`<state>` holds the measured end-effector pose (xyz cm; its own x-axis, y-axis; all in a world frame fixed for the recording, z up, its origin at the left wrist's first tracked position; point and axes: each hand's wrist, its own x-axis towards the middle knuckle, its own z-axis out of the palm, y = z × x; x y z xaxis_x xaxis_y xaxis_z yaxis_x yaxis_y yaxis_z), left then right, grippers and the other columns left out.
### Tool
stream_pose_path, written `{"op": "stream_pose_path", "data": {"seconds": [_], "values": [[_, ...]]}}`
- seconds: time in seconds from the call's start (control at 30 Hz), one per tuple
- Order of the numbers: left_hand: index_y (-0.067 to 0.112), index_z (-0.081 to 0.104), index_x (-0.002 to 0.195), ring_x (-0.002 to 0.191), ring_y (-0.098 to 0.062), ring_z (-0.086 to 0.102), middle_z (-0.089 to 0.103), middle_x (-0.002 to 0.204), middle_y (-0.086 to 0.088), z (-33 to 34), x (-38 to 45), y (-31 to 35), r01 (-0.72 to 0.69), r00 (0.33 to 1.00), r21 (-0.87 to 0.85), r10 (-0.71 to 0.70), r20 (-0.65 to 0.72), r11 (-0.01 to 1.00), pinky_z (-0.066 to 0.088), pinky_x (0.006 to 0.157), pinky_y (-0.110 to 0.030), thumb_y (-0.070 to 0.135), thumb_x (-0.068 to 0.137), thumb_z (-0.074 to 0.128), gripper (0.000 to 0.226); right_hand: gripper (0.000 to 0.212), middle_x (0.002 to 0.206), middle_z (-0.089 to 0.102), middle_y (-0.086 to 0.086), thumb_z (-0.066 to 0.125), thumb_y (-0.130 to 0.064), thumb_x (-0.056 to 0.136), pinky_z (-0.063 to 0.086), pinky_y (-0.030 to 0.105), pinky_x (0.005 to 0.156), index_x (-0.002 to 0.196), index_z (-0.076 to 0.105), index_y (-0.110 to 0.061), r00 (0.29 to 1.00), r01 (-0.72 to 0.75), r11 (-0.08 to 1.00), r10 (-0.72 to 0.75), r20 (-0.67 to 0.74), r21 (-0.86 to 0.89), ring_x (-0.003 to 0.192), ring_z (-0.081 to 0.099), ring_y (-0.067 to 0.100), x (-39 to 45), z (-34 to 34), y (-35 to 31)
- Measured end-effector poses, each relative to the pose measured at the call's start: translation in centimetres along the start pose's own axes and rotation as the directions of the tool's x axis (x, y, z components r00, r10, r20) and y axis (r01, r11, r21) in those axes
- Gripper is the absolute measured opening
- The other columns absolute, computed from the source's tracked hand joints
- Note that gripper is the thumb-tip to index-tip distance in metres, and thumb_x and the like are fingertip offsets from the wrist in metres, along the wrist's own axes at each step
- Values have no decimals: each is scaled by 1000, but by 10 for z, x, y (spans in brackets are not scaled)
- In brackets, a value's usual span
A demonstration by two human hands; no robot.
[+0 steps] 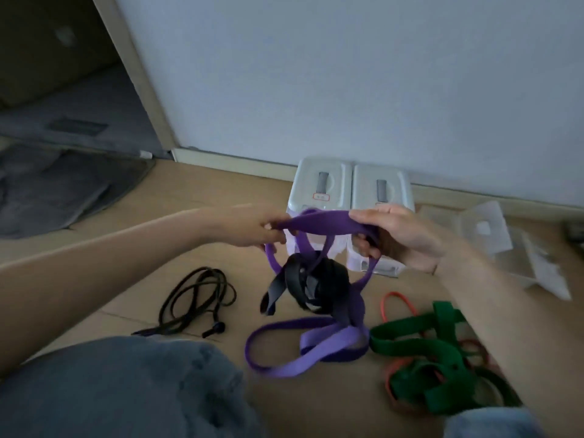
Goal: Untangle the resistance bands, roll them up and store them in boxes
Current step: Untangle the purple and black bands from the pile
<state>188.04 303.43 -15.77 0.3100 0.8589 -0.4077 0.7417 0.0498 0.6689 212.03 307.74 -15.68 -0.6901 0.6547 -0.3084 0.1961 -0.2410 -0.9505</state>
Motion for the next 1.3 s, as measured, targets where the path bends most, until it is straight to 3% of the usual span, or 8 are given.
{"op": "stream_pose_path", "data": {"seconds": [0.27,0.4,0.57,0.77,0.87,1.0,1.13,1.3], "values": [[15,54,90,78,-22,67,64,75,-4,26,-35,85,-174,984,-695,90,-157,697,52,74,-30,32,91,49,18,34,44,41,-4,63,-25,76,37,19,51,45,52,-20,942,328,929,-308,-131,173,39,30,9,-70,-2,-71],[12,51,91,46,-11,43,42,55,2,50,-39,85,-146,989,-827,106,-105,543,47,52,-23,44,83,51,32,24,52,51,-3,65,-27,85,34,17,49,65,64,-13,897,186,907,-314,-312,-377,50,42,10,-76,-15,-53],[11,49,91,43,-10,37,37,54,2,70,-27,86,-63,990,-849,-78,-121,524,41,42,-21,39,93,48,28,18,88,55,-7,67,-35,83,34,17,58,86,58,-19,867,-70,516,-392,-308,-854,73,51,6,-68,-20,-14],[12,42,82,37,-8,33,36,48,3,79,-5,105,39,970,-870,-226,-85,492,34,35,-16,36,96,47,28,34,110,59,-10,64,-38,85,39,18,75,114,56,-23,979,-116,427,204,-29,-897,97,58,10,-63,-9,26],[11,41,78,33,-6,32,35,45,4,69,-4,111,27,975,-940,-217,-51,339,30,31,-14,35,96,48,31,57,131,51,-8,69,-36,82,43,20,87,131,43,-26,964,56,642,165,209,-765,110,54,10,-55,10,45],[10,41,76,31,-5,32,34,46,4,50,-8,113,-18,981,-989,-186,-45,148,29,28,-12,35,94,50,32,27,81,57,-20,71,-29,82,41,15,68,95,50,-40,971,167,752,-11,241,-637,76,54,-5,-49,28,47],[13,46,73,34,-6,35,41,52,3,41,-10,96,-80,904,-810,-299,-304,581,35,39,-16,37,92,55,31,19,75,58,-6,66,-31,86,38,16,54,86,53,-17,995,98,632,-55,82,-769,57,52,-1,-50,16,34],[7,60,102,85,-19,56,56,93,-4,40,-12,71,91,860,-560,-348,-372,823,43,86,-32,49,90,50,44,8,60,60,-2,58,-19,90,37,16,43,83,59,-16,978,28,935,-100,-185,-353,45,50,6,-60,-5,3]]}}
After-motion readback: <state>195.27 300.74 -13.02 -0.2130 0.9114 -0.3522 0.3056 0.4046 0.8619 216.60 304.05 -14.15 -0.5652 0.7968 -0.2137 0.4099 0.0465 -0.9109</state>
